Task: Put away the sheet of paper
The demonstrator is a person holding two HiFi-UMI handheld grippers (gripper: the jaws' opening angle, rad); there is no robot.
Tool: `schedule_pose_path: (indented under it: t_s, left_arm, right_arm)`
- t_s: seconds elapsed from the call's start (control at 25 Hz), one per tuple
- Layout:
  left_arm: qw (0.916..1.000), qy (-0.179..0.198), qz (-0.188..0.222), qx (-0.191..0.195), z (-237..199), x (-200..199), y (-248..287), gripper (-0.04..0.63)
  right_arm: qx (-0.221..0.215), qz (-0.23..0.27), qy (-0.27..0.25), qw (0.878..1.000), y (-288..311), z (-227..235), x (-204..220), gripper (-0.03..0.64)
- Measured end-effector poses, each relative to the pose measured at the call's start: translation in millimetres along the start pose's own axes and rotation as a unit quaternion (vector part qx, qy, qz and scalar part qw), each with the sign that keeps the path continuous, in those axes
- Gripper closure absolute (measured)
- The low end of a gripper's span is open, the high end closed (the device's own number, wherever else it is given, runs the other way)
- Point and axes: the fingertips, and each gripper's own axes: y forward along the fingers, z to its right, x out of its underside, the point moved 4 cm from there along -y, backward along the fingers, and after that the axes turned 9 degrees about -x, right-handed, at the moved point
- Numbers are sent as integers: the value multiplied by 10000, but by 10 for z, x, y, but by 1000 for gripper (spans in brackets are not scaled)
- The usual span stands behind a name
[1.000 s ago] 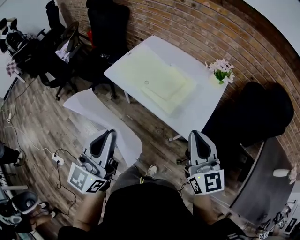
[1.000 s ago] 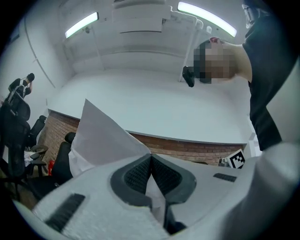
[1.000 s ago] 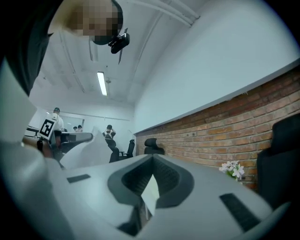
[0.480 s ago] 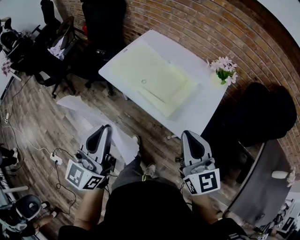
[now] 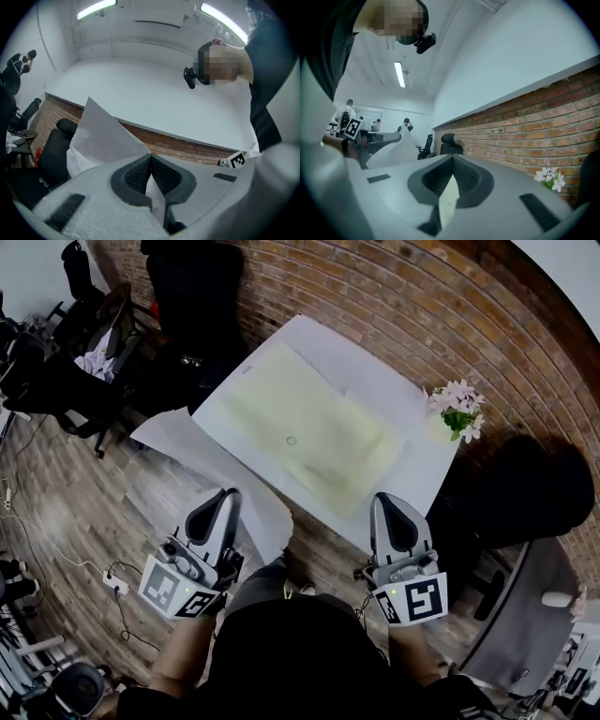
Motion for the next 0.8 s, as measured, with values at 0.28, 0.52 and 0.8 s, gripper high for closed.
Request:
schedule_pose_path:
  t_s: [0.28, 0.52, 0.8]
  left_arm:
    - [9984, -412, -190, 334, -443, 136, 414, 571]
    - [9965, -522, -316, 578, -432, 234, 803, 569]
    - [9938, -553, -526, 808, -376, 303, 1062, 571]
  right_arm:
    - [271, -67, -117, 9995, 549, 118, -100, 603]
    - [510, -167, -66, 9985, 565, 413, -86, 603]
    - [522, -8, -65, 9986, 572, 665, -115, 603]
